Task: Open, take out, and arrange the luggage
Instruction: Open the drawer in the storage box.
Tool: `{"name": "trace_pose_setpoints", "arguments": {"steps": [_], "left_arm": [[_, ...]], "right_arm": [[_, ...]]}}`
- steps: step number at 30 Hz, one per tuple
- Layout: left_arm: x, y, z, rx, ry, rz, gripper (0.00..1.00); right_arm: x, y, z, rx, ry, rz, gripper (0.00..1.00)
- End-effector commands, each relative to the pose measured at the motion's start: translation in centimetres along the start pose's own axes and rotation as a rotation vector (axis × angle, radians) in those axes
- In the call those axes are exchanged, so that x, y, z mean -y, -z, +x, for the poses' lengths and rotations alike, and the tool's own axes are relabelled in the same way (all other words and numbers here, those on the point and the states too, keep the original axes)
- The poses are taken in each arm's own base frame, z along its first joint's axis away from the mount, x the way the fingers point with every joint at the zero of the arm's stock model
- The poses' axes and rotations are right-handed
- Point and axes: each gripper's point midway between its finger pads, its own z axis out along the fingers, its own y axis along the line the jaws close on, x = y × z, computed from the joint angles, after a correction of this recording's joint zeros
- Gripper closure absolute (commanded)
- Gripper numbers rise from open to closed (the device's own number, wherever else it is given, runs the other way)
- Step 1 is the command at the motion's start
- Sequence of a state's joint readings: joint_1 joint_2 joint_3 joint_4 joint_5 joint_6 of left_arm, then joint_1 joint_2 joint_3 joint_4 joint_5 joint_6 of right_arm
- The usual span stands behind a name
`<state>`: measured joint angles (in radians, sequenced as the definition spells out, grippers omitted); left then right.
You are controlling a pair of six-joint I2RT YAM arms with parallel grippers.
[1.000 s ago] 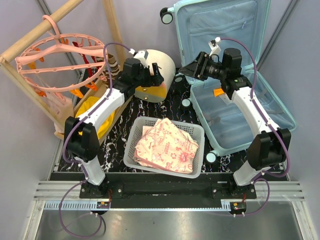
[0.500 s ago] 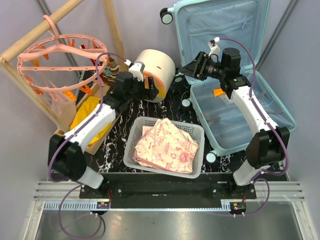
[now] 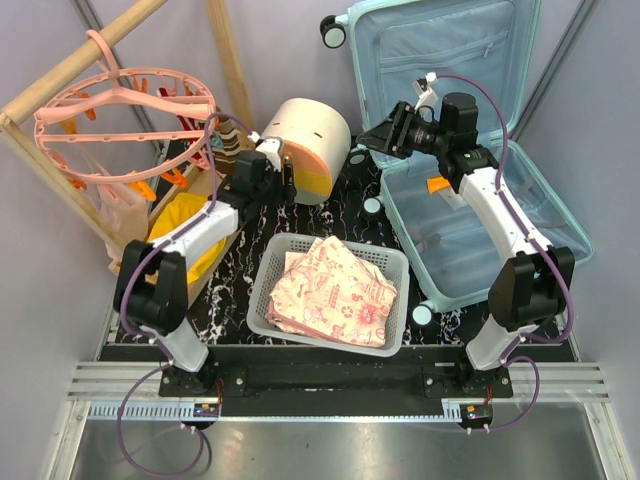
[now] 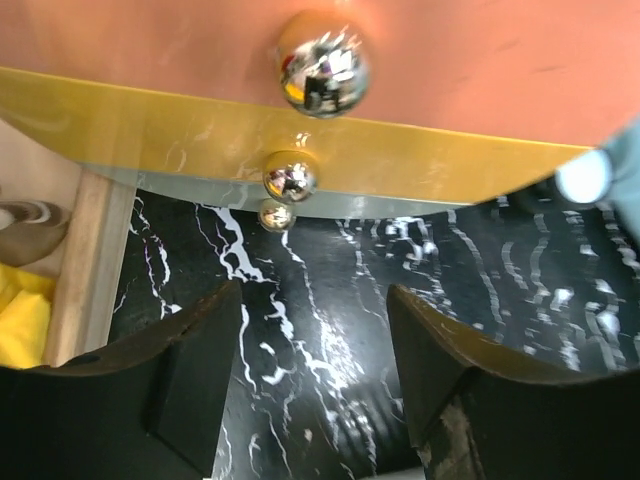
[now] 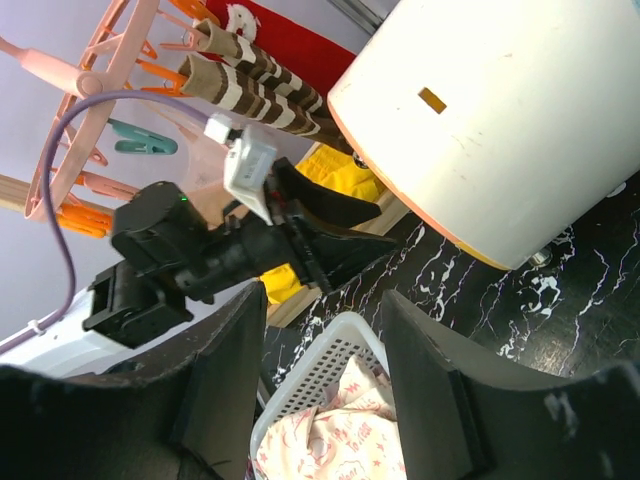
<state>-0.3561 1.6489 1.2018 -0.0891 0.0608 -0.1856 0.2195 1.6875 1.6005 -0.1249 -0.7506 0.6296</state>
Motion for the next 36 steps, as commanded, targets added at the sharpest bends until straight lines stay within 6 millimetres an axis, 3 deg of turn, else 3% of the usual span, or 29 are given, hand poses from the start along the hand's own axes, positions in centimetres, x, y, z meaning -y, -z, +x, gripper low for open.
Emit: {"name": "trace_pose_setpoints", "arguments": {"steps": [1,9,13,28,34,36], "left_arm": [[-0.2,-1.2,-5.1,0.159,-0.042,-0.027,0.38],[-1.3,-2.2,-6.2,0.198,-0.049,-0.085,0.44],[-0.8,-3.2,-6.6,0.199,-0.045,-0.061,0.44],[-0.9,-4.8,-6.0,0.184,-0.046,-0.056,0.52],[-0.9,-6.1,-5.6,0.171,-0.033,-0.051,0.62],[-1.0,-6.1,-5.8,0.178,-0.031,-0.049,0.71]], "right_arm": [[-2.6,1.1,-1.9,0.053,0.057,-0.033,0.42],[-2.3,1.3,-1.6,0.051,0.04,-0.016,0.43],[-1.9,1.1,-1.5,0.044,0.033,-0.012,0.43],[-1.8,0.4,-1.9,0.031,0.03,-0.021,0.44],[-1.9,0.5,-2.0,0.031,0.027,-0.021,0.44],[-1.9,0.5,-2.0,0.033,0.027,-0.021,0.44]]}}
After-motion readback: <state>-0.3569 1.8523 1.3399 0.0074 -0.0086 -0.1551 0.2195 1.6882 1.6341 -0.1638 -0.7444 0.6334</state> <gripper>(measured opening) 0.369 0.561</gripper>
